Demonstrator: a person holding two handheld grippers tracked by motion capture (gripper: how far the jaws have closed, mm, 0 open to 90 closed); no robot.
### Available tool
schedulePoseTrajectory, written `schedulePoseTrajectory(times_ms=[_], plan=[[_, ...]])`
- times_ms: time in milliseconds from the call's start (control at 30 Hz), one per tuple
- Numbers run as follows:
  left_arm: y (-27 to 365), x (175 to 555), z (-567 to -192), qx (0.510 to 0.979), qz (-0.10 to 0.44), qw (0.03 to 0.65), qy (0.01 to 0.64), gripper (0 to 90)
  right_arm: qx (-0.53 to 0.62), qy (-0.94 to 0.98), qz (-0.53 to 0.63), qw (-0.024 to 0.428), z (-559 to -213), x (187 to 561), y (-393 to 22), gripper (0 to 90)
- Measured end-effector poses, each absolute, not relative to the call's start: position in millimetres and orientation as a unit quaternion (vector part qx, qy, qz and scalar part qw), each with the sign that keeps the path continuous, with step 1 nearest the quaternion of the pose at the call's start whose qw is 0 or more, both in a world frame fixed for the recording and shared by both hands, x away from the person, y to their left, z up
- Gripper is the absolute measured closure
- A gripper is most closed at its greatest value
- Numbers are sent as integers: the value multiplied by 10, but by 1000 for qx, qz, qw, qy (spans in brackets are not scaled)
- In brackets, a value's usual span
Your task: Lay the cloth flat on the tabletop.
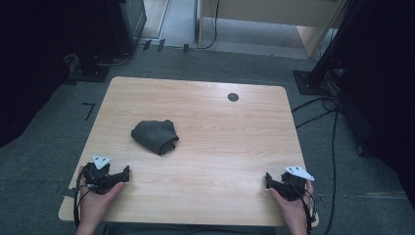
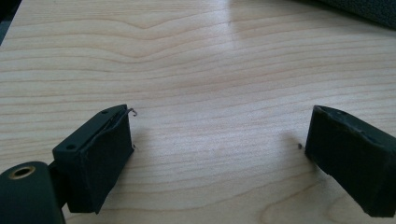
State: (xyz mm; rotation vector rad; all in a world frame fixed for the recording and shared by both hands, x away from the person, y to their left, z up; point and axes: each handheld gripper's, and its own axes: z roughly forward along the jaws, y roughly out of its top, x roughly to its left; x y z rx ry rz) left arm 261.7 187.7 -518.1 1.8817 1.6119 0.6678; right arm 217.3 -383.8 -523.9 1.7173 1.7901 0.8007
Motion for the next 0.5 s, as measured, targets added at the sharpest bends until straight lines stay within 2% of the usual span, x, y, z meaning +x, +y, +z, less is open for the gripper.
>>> schedulePoseTrajectory(times_ms=[367, 500], plan=[[1835, 2640, -5183, 706, 248, 287, 598, 68, 595, 684, 322, 273, -5103, 2094, -3584, 178], [1823, 2656, -5181, 709, 246, 286, 596, 68, 585, 692, 342, 248, -4989, 2071, -3430, 206]])
